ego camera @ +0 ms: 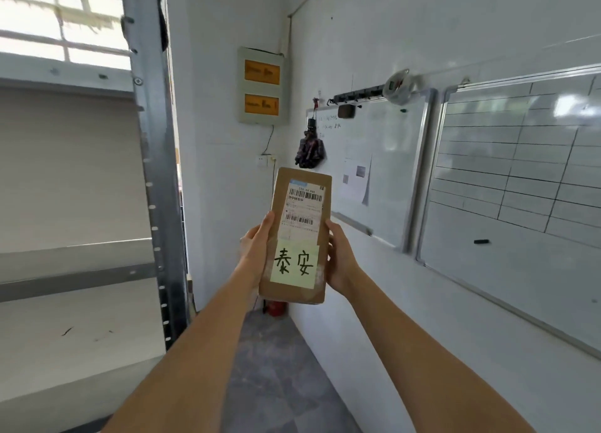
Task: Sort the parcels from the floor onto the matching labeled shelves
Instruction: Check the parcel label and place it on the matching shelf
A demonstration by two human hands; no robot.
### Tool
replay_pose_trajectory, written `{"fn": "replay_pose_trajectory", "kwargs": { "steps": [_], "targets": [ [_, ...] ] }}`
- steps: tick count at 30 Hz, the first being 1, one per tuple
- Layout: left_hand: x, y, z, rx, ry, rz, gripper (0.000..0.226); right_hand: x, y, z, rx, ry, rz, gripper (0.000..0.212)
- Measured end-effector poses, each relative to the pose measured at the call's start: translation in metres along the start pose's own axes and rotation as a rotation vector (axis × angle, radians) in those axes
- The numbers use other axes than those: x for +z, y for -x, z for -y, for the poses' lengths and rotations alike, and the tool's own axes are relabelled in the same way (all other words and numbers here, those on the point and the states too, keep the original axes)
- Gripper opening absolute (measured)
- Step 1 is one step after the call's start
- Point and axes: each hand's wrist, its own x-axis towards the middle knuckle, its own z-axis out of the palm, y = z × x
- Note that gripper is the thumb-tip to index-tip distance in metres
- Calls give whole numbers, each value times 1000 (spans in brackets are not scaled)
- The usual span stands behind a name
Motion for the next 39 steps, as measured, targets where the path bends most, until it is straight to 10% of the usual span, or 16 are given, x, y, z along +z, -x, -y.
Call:
{"fn": "replay_pose_trajectory", "kwargs": {
  "steps": [13, 18, 25, 33, 39],
  "targets": [
    [-88, 62, -26, 65, -62, -111, 88, 74, 39, -32, 107, 9, 142, 43],
    [-114, 85, -46, 80, -83, -255, 55, 110, 44, -46, 102, -16, 206, 57],
    [-154, 124, -60, 130, -85, -380, 89, 147, 59, -58, 148, -13, 405, 48],
    [-218, 176, -79, 166, -156, -654, 57, 223, 88, -88, 248, 29, 622, 75],
    [-281, 221, -95, 200, -238, -799, 49, 298, 124, -118, 285, 34, 706, 53]
  ]
}}
